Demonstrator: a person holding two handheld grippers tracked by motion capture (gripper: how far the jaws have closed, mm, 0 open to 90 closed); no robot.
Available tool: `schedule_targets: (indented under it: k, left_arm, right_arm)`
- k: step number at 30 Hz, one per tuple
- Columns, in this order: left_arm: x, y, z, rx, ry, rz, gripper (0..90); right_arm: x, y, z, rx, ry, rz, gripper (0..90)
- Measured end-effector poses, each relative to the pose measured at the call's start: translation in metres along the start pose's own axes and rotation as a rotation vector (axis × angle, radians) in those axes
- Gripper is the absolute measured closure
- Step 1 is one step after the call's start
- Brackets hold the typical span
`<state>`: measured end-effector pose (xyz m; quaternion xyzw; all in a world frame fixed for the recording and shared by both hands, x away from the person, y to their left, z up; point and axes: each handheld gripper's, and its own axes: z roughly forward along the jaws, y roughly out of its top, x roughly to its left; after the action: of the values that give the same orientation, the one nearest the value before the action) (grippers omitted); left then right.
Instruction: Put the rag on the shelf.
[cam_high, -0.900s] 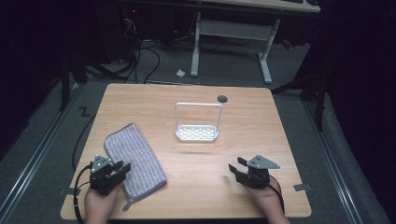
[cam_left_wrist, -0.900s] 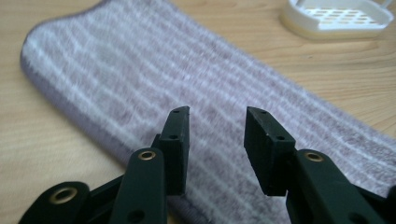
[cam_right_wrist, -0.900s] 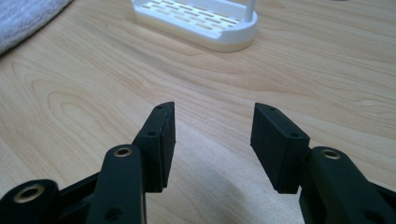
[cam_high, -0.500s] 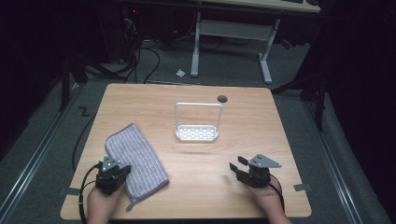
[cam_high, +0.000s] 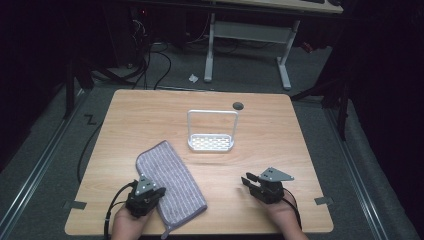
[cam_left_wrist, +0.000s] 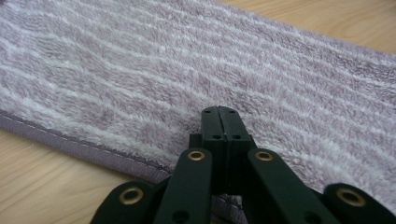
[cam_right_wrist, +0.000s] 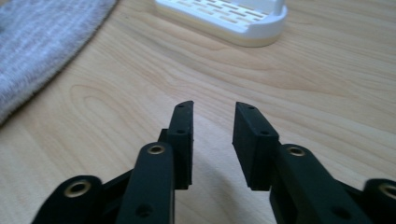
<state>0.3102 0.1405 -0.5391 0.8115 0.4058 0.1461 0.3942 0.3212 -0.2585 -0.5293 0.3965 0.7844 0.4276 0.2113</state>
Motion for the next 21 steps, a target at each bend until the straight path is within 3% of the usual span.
schedule_targets:
  k: [4, 7, 15, 18, 21]
  left_arm:
    - [-0.016, 0.004, 0.007, 0.003, -0.036, 0.040, 90.0]
    - [-0.022, 0.006, 0.011, 0.001, -0.061, 0.041, 90.0]
    - [-0.046, 0.010, 0.019, 0.013, -0.140, 0.089, 90.0]
    - [-0.056, 0.012, 0.022, 0.021, -0.159, 0.119, 90.0]
    - [-0.060, 0.013, 0.024, 0.020, -0.163, 0.124, 89.9]
  right_arm:
    - [0.007, 0.002, 0.001, 0.004, 0.023, -0.015, 76.2]
    - [0.017, 0.004, 0.003, -0.001, 0.057, -0.048, 76.5]
    - [0.048, 0.014, 0.021, 0.015, 0.172, -0.084, 80.9]
    - [0.063, 0.019, 0.033, 0.058, 0.186, -0.152, 85.2]
    - [0.070, 0.018, 0.043, 0.122, 0.201, -0.169, 89.1]
